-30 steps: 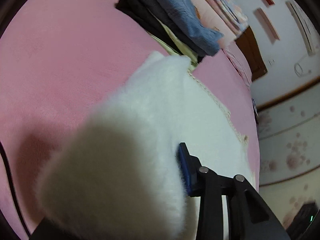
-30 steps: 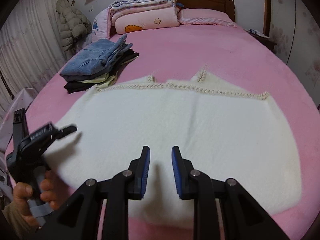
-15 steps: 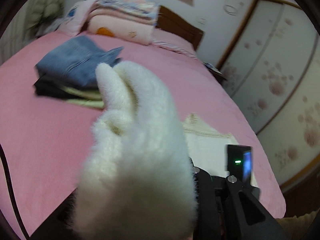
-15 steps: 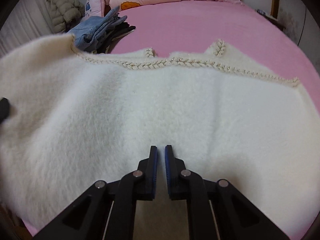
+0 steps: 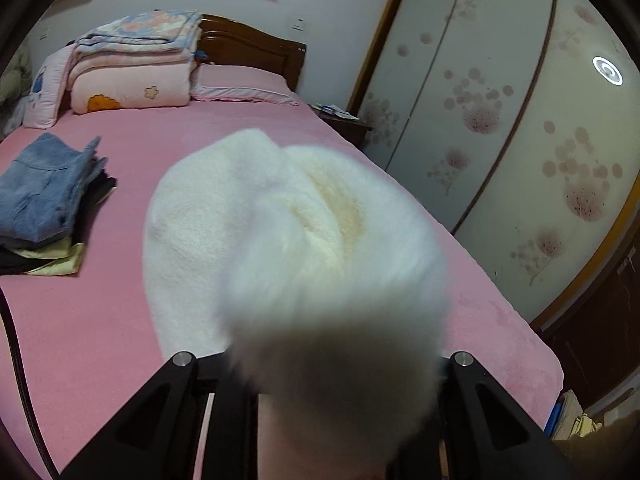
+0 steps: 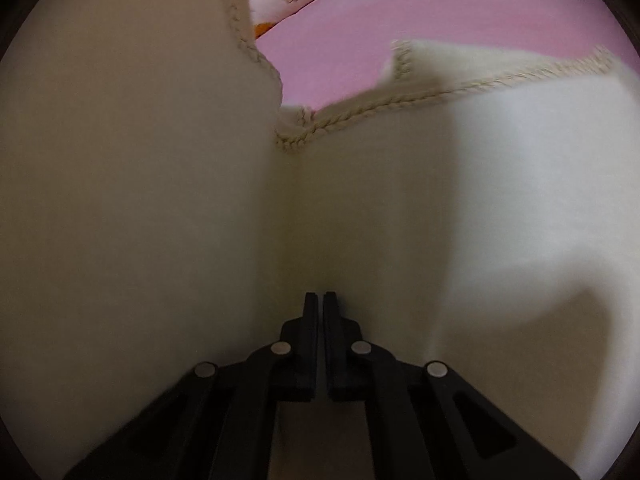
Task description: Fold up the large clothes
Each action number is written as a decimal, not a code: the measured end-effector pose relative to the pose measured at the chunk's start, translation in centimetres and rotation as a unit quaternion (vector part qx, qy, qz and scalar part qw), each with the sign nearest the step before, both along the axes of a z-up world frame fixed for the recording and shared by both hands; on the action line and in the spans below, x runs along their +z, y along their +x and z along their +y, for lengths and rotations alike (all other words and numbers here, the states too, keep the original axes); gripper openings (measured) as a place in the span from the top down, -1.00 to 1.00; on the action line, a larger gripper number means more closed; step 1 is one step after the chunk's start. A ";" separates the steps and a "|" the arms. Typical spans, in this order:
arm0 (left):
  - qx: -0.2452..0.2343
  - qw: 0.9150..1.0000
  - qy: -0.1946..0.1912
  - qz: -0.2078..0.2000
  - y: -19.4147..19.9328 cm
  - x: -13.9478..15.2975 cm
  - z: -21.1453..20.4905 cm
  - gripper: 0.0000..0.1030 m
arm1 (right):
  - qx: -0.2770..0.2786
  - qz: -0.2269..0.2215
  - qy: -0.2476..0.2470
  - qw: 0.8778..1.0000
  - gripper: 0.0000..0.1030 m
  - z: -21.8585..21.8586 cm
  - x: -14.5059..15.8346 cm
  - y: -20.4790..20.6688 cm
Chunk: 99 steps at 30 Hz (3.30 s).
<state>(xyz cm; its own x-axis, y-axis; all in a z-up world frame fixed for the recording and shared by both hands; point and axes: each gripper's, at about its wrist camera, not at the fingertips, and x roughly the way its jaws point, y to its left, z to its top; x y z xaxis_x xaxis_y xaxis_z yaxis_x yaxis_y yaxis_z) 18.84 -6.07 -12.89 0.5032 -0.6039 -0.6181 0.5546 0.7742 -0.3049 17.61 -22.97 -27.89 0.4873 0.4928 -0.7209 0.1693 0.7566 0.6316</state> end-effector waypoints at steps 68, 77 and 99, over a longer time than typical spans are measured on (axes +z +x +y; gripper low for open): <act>0.096 0.973 0.197 0.076 -1.2 -9.4 -9.3 -0.82 | -0.016 0.032 -0.216 0.976 0.87 -13.3 5.6 -12.6; 0.083 0.964 0.253 0.030 -2.0 -11.3 -11.0 -0.99 | -0.034 0.081 -0.219 0.972 0.84 -12.6 1.3 -11.7; 0.134 0.978 0.090 0.134 8.6 -7.5 -3.9 0.02 | 0.021 -0.033 -0.240 0.970 0.54 -9.0 8.4 -1.9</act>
<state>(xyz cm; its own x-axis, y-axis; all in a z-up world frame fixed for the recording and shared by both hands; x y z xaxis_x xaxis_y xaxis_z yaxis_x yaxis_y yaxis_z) 27.44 -9.94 -20.37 0.4342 -0.3416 -0.8335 0.2431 0.9354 -0.2567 15.72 -31.99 -19.53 0.5273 0.1290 -0.8398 0.1022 0.9716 0.2134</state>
